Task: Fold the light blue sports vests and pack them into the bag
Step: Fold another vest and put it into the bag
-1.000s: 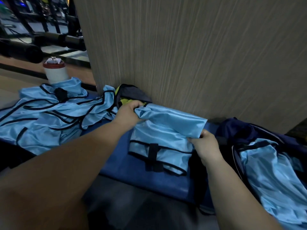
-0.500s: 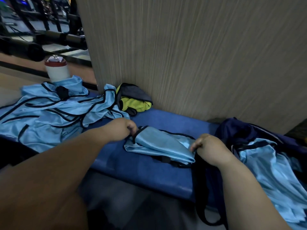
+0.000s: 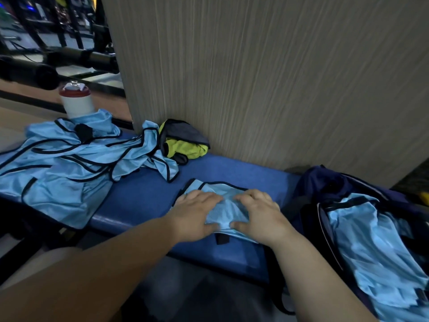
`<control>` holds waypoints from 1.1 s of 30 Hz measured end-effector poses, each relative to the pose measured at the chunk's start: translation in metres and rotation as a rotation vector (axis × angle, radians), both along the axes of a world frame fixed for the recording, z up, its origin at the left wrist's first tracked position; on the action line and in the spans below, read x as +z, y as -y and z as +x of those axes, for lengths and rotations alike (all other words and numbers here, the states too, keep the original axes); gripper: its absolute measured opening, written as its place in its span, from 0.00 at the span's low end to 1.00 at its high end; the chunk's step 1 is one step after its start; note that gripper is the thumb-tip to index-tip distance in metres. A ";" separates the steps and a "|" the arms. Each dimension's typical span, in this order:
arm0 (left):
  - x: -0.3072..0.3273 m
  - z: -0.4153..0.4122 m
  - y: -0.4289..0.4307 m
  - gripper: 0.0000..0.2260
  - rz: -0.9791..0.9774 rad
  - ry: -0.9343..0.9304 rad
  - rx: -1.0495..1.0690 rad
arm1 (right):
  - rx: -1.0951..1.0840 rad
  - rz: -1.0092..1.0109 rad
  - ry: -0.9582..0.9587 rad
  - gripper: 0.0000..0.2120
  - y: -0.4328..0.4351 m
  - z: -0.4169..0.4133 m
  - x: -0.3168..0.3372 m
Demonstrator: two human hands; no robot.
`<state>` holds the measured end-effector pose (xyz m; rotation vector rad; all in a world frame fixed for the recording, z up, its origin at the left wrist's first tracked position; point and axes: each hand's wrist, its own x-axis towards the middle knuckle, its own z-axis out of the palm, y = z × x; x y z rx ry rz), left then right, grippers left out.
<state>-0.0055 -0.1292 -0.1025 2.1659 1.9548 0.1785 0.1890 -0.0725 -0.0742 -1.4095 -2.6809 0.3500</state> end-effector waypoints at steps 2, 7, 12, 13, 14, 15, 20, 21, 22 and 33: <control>-0.005 -0.003 0.008 0.30 -0.009 -0.036 -0.011 | -0.026 0.035 0.006 0.37 0.002 0.000 0.002; -0.010 -0.010 0.019 0.30 -0.065 0.036 -0.036 | -0.084 -0.048 0.063 0.48 0.001 -0.002 0.006; -0.005 -0.008 0.023 0.22 0.066 0.223 0.079 | -0.156 -0.118 0.174 0.48 0.004 -0.008 0.012; -0.005 -0.007 0.024 0.21 0.091 0.195 0.098 | -0.157 -0.121 0.188 0.43 0.005 -0.010 0.013; -0.006 -0.007 0.025 0.20 0.108 0.152 0.113 | -0.154 -0.129 0.198 0.37 0.006 -0.011 0.013; -0.007 -0.007 0.025 0.21 0.115 0.112 0.129 | -0.154 -0.155 0.198 0.34 0.007 -0.012 0.013; -0.006 -0.010 0.027 0.23 0.084 0.100 0.185 | -0.208 -0.360 0.003 0.32 0.014 -0.015 0.012; -0.005 -0.010 0.027 0.23 0.078 0.115 0.186 | -0.217 -0.358 -0.023 0.30 0.015 -0.016 0.012; -0.005 -0.010 0.027 0.23 0.071 0.130 0.187 | -0.226 -0.361 -0.045 0.29 0.014 -0.017 0.011; 0.011 0.001 0.014 0.28 0.076 0.334 0.208 | -0.345 -0.584 -0.615 0.04 0.019 -0.014 0.014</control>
